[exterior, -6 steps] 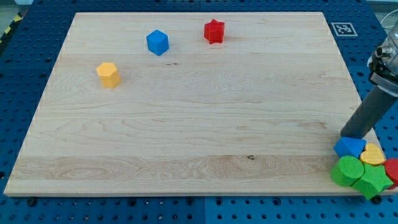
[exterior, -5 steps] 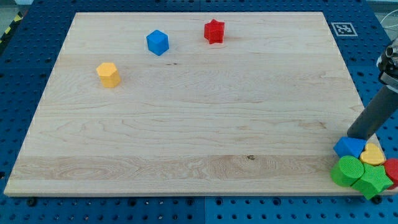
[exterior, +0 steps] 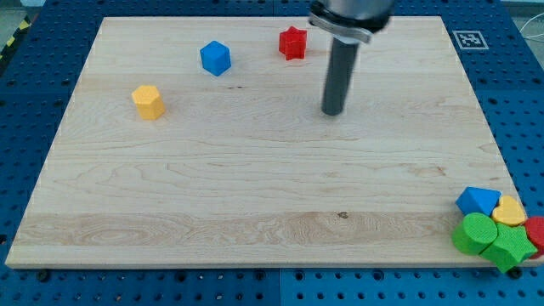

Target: Move your arm towards the red star

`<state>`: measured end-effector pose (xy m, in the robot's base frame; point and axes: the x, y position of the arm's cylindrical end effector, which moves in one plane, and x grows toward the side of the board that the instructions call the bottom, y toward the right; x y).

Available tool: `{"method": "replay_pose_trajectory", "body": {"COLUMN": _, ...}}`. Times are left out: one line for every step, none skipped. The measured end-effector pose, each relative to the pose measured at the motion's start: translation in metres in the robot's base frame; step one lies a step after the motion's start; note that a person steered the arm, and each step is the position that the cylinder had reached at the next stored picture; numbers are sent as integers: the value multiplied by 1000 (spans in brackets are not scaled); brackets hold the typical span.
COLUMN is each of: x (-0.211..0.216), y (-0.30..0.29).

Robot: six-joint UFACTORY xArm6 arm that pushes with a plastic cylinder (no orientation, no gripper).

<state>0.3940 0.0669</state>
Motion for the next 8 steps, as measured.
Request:
{"method": "replay_pose_trajectory", "body": {"x": -32, "y": -31}}
{"method": "replay_pose_trajectory", "body": {"x": -47, "y": -36}}
{"method": "replay_pose_trajectory", "body": {"x": -50, "y": -36}}
{"method": "replay_pose_trajectory", "body": {"x": -50, "y": -36}}
{"method": "replay_pose_trajectory", "body": {"x": -50, "y": -36}}
{"method": "replay_pose_trajectory", "body": {"x": -50, "y": -36}}
{"method": "replay_pose_trajectory", "body": {"x": -50, "y": -36}}
{"method": "replay_pose_trajectory", "body": {"x": -50, "y": -35}}
